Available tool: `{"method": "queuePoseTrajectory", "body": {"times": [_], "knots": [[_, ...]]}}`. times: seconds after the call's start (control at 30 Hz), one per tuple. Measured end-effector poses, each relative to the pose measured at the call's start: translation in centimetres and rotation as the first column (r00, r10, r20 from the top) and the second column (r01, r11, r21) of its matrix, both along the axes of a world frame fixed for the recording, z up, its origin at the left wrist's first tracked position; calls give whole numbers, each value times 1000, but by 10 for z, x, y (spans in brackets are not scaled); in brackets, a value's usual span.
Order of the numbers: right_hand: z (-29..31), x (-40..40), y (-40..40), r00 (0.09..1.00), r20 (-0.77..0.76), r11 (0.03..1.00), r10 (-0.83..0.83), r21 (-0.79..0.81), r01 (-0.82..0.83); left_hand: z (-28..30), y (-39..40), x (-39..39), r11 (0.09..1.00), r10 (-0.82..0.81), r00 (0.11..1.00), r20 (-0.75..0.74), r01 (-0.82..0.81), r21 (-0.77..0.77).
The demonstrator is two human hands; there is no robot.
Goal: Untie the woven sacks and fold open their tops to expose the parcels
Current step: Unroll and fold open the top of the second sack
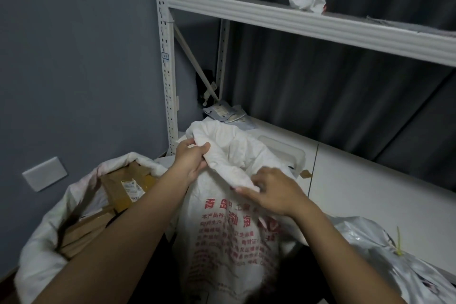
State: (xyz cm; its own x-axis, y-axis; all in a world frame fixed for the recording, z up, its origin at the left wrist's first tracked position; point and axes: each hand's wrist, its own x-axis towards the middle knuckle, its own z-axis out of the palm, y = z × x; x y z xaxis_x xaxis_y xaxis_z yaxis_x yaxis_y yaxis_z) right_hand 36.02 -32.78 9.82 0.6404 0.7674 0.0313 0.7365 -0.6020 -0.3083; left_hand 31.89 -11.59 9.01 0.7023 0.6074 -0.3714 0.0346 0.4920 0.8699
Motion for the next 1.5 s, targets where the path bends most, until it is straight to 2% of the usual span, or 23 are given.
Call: {"method": "queuePoseTrajectory", "body": {"times": [0.03,0.13,0.23,0.3,0.37,0.4,0.43,0.5,0.57,0.67,0.73,0.8,0.87,0.93,0.97,1.03,1.07,1.17,1.23,1.3,1.37,1.43,1.5], "knots": [[8,-4,9,999,-9,995,-50,90,51,-1,-1,-2,1000,7,1000,18,-7,-7],[4,-18,47,967,-228,921,-116,340,191,1,-5,-6,1000,-7,999,43,8,-22],[-23,-24,71,965,-243,814,-100,538,220,0,0,-11,999,-7,1000,25,6,39],[-39,-28,74,996,-4,820,-85,568,72,-4,6,-16,986,-12,998,-68,23,163],[-54,-32,74,940,341,879,-6,450,-158,-12,8,-19,974,3,988,-155,32,226],[-61,-31,74,899,435,892,45,388,-232,-14,8,-20,975,14,985,-170,24,220],[-65,-31,73,903,419,901,96,348,-257,-16,7,-20,978,27,985,-169,8,206],[-62,-30,70,967,236,921,99,345,-179,-15,6,-19,989,22,993,-118,-5,146],[-53,-33,70,1000,-8,899,-29,437,29,-16,5,-19,999,10,1000,-17,-9,52],[-34,-37,86,896,-415,740,-155,552,384,-14,-1,-25,999,-36,997,70,39,-33],[-35,-36,95,814,-567,661,-123,565,494,-12,2,-29,997,-74,997,34,74,4],[-41,-39,101,895,-433,649,-102,653,390,-7,14,-37,983,-100,991,-92,113,143],[-53,-44,103,993,-99,723,-67,681,117,-4,25,-41,949,-135,975,-177,178,260],[-67,-44,104,982,189,812,22,570,-127,-3,25,-44,923,-124,972,-202,188,336],[-72,-42,104,972,222,849,77,497,-181,-5,25,-45,923,-102,976,-195,166,347],[-68,-42,98,992,70,899,102,420,-122,-5,26,-47,952,-70,987,-146,110,284],[-63,-43,96,994,-86,898,65,440,-20,-5,26,-49,969,-71,991,-111,95,229],[-42,-41,99,869,-490,719,-75,577,387,-6,18,-53,986,-136,990,-45,140,92],[-34,-41,108,713,-698,616,-72,531,582,-4,13,-56,977,-197,979,-62,201,73],[-34,-45,117,649,-759,546,-45,526,652,1,18,-61,945,-254,951,-178,283,164],[-37,-52,123,785,-613,548,-92,626,554,6,28,-61,867,-281,898,-340,389,312],[-44,-59,127,943,-321,642,-87,705,299,9,31,-58,792,-264,874,-408,438,425],[-48,-58,127,989,-130,764,73,645,29,4,34,-52,729,-158,887,-434,401,555]]}}
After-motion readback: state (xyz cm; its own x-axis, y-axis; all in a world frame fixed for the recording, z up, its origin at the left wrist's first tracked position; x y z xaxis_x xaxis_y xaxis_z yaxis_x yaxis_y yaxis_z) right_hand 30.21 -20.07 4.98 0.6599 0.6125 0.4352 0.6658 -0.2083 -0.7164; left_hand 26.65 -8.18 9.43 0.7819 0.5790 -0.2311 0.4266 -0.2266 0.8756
